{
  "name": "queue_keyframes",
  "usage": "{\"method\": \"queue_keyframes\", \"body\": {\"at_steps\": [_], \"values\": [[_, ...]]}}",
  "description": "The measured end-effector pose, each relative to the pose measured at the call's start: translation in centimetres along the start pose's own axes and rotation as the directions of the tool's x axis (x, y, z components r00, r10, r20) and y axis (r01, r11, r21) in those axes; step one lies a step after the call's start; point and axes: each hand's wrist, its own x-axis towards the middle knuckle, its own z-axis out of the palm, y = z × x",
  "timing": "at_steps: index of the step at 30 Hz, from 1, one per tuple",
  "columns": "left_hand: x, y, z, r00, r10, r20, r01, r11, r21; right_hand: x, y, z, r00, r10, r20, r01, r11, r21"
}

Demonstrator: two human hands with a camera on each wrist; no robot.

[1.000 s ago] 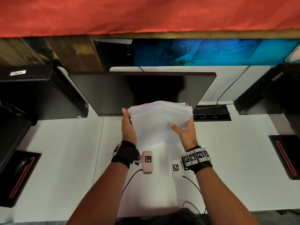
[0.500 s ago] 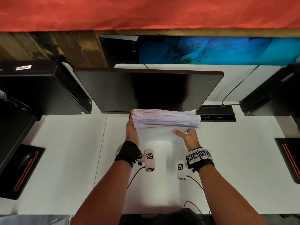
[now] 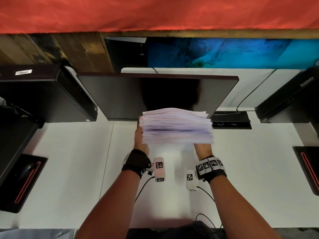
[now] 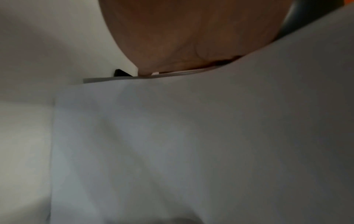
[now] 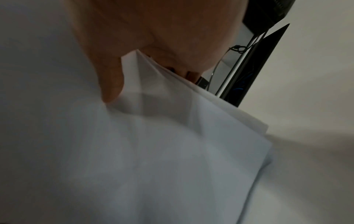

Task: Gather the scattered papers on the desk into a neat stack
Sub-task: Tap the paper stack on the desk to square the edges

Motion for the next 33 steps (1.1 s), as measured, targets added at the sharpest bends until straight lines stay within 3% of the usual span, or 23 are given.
{"method": "queue_keyframes", "body": {"at_steps": [1, 2, 4, 6, 9, 11, 13, 16, 17, 18, 20, 21, 24, 27, 30, 33], "values": [[0.0, 0.2, 0.3, 0.999, 0.036, 0.011, -0.036, 0.999, -0.003, 0.4, -0.2, 0.1, 0.988, -0.133, -0.084, 0.148, 0.965, 0.218], [-0.2, 0.4, 0.5, 0.998, 0.049, 0.032, -0.049, 0.999, 0.005, 0.7, -0.6, 0.3, 0.966, -0.223, -0.133, 0.255, 0.915, 0.314], [-0.2, 0.8, 0.0, 0.994, 0.096, 0.047, -0.099, 0.992, 0.072, 0.2, -1.6, 0.5, 0.95, -0.28, -0.141, 0.313, 0.875, 0.371], [-0.7, 2.0, -0.8, 0.978, 0.158, 0.136, -0.169, 0.983, 0.077, 0.3, -1.8, 0.1, 0.932, -0.342, -0.116, 0.359, 0.845, 0.395], [-1.8, 4.7, -2.8, 0.894, 0.358, 0.27, -0.408, 0.899, 0.158, 0.1, -2.3, -0.7, 0.907, -0.403, -0.123, 0.417, 0.818, 0.397], [-3.0, 7.1, -3.5, 0.8, 0.454, 0.393, -0.587, 0.729, 0.353, -0.6, -3.0, -1.3, 0.884, -0.458, -0.1, 0.46, 0.806, 0.372], [-3.7, 9.2, -3.3, 0.768, 0.421, 0.483, -0.64, 0.518, 0.567, -1.2, -3.6, -1.6, 0.851, -0.521, -0.058, 0.514, 0.807, 0.29], [-4.8, 10.7, -1.8, 0.697, 0.369, 0.615, -0.676, 0.052, 0.735, -1.6, -4.2, -1.3, 0.784, -0.62, -0.003, 0.62, 0.784, 0.042], [-4.9, 10.7, -1.2, 0.684, 0.341, 0.645, -0.679, -0.026, 0.733, -1.7, -4.4, -1.0, 0.757, -0.653, 0.01, 0.653, 0.756, -0.053], [-5.2, 10.6, -0.6, 0.683, 0.321, 0.656, -0.681, -0.047, 0.731, -1.9, -4.5, -0.6, 0.731, -0.682, 0.026, 0.68, 0.724, -0.116], [-5.1, 10.2, -0.3, 0.697, 0.295, 0.654, -0.691, 0.03, 0.722, -2.8, -5.2, -0.1, 0.706, -0.708, 0.032, 0.702, 0.693, -0.164], [-4.7, 9.9, -0.5, 0.704, 0.292, 0.647, -0.693, 0.08, 0.717, -2.9, -5.1, -0.2, 0.718, -0.696, 0.028, 0.691, 0.707, -0.148], [-3.8, 9.4, -2.6, 0.72, 0.322, 0.615, -0.693, 0.269, 0.669, -2.1, -3.4, -2.3, 0.799, -0.601, 0.02, 0.596, 0.788, -0.154], [-3.2, 9.3, -5.3, 0.734, 0.375, 0.566, -0.676, 0.485, 0.555, -0.7, -0.2, -5.8, 0.894, -0.443, -0.066, 0.423, 0.884, -0.197], [-2.8, 8.9, -7.2, 0.813, 0.342, 0.472, -0.561, 0.678, 0.475, -0.9, 1.9, -7.2, 0.943, -0.333, -0.008, 0.331, 0.934, 0.131], [-2.0, 7.6, -8.5, 0.868, 0.337, 0.364, -0.47, 0.794, 0.385, -1.5, 3.1, -5.9, 0.955, -0.254, 0.156, 0.168, 0.891, 0.421]]}}
